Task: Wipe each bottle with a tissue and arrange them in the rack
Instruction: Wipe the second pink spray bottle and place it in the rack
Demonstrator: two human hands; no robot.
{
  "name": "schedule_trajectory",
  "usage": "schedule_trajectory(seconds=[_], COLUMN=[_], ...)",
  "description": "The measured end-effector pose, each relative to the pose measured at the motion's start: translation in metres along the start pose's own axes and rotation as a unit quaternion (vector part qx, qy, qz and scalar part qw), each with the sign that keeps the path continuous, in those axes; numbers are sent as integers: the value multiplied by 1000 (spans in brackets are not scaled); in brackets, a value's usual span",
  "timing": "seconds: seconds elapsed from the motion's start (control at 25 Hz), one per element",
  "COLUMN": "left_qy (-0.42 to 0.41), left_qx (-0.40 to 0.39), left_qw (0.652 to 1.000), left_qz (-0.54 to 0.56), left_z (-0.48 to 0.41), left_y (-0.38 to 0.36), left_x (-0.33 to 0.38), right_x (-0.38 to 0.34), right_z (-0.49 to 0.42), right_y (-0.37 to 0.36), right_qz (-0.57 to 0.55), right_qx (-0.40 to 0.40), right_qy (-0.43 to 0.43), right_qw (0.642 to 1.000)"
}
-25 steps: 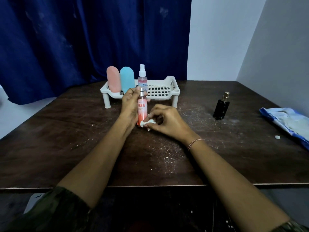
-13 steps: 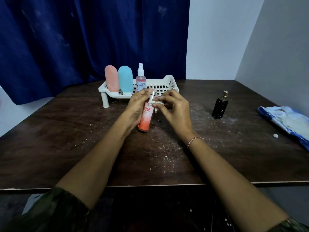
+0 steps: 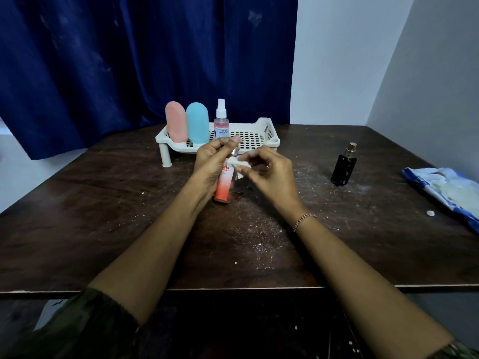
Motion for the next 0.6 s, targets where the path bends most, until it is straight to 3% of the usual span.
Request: schedule_trajectory(seconds=[0.16, 0.28, 0.6], left_qy=[-24, -16, 71], left_qx=[51, 52, -46], left_qw=[998, 998, 996], left_qz=[12, 11, 30], left_z=[-3, -2, 9], left_y=[14, 15, -11], left_x=[10, 13, 8], right_x=[-6, -11, -15], right_z=[8, 10, 1], right_y=[-23, -27, 4], right_qz=[15, 25, 51], right_qx=[-139, -170, 36], right_qy=[24, 50, 57], right_qw=[990, 984, 996])
Point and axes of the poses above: each hand's wrist, its own z-axis away from the middle knuckle, its own y-axis out of the back of the hand, x = y × z, the point moved 6 cm from there along -z, towards the middle knuckle, and after that the axes turned 1 degree about z, right-handed, at the moved point
